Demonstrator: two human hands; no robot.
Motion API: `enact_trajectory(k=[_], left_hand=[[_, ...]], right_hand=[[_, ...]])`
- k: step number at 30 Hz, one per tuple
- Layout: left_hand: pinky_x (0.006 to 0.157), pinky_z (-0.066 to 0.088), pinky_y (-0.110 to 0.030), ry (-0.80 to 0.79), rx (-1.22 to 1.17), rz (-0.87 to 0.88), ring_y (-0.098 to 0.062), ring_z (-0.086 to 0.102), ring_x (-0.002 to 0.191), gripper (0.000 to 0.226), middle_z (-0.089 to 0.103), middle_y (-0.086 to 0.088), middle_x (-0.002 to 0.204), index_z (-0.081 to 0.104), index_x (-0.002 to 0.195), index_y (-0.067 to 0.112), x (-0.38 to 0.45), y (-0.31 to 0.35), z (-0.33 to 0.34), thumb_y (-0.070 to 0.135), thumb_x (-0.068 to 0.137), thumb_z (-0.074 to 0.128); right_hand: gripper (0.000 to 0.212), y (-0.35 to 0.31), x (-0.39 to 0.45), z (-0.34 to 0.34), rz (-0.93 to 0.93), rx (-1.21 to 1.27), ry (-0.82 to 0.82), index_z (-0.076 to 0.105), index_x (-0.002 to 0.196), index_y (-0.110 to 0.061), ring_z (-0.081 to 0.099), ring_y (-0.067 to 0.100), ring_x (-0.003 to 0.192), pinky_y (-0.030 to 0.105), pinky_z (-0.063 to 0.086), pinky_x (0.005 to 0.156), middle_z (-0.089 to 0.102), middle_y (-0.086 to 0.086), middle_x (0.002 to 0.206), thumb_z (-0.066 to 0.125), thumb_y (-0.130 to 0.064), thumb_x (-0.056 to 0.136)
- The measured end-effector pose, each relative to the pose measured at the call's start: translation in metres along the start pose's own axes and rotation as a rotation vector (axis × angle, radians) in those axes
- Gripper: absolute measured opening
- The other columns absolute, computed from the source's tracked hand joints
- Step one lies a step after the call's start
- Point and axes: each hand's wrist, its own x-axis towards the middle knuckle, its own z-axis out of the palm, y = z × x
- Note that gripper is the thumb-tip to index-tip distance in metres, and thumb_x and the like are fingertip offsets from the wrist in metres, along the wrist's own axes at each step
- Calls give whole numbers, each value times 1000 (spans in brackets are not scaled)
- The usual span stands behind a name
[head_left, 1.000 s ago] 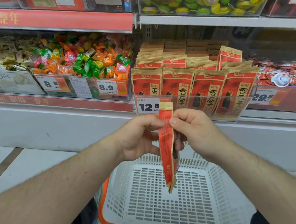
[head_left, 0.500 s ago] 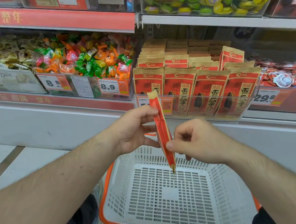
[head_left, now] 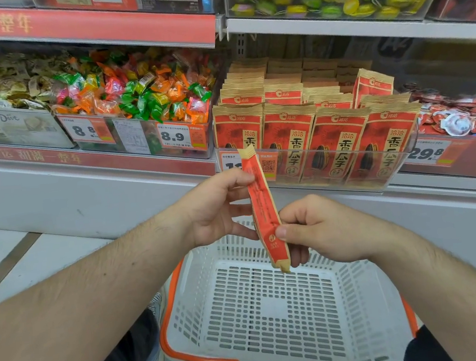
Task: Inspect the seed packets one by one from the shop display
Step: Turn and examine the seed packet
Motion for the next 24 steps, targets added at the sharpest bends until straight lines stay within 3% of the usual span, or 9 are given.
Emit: enact_trajectory(k=[3,5,7,12,17,24], left_hand=[[85,53,-59,-64,61,49,-25,63,85,1,69,-1,78,66,86,18,-3,-2,2,19,86,66],[86,54,-56,-171,165,20,-24,67,84,36,69,-4,81,59,106,21,-5,-7,3,13,73,71],[84,55,-54,-268,242,-9,-25,69,81,56,69,-7,87,49,116,25,-7,-12,6,5,68,71],[64,55,-33,-410,242,28,-22,68,73,70,67,-3,86,49,113,27,-4,-14,-1,4,53,76],[66,55,-31,-463,219,26,-24,66,81,72,65,-5,96,48,119,22,0,-16,-7,6,55,76],[66,54,-33,-463,210,32,-25,63,80,72,63,-7,93,48,118,22,1,-17,-7,5,54,75]], right_hand=[[31,1,1,0,8,1,44,67,83,2,66,17,66,41,57,71,73,14,77,49,-15,102],[32,1,2,0,1,-3,93,66,82,0,66,15,63,41,57,71,71,8,71,49,-19,102],[31,0,2,-1,-24,10,131,64,79,-6,66,14,62,39,57,68,70,4,67,48,-20,102],[27,-1,1,-1,-54,63,124,63,86,1,69,14,65,29,55,65,72,6,73,49,-15,102],[27,0,2,-2,-84,86,108,62,90,7,68,13,64,25,54,62,71,4,75,48,-13,102],[27,-2,1,0,-96,61,116,63,90,6,68,13,64,26,55,62,72,6,76,50,-15,101]])
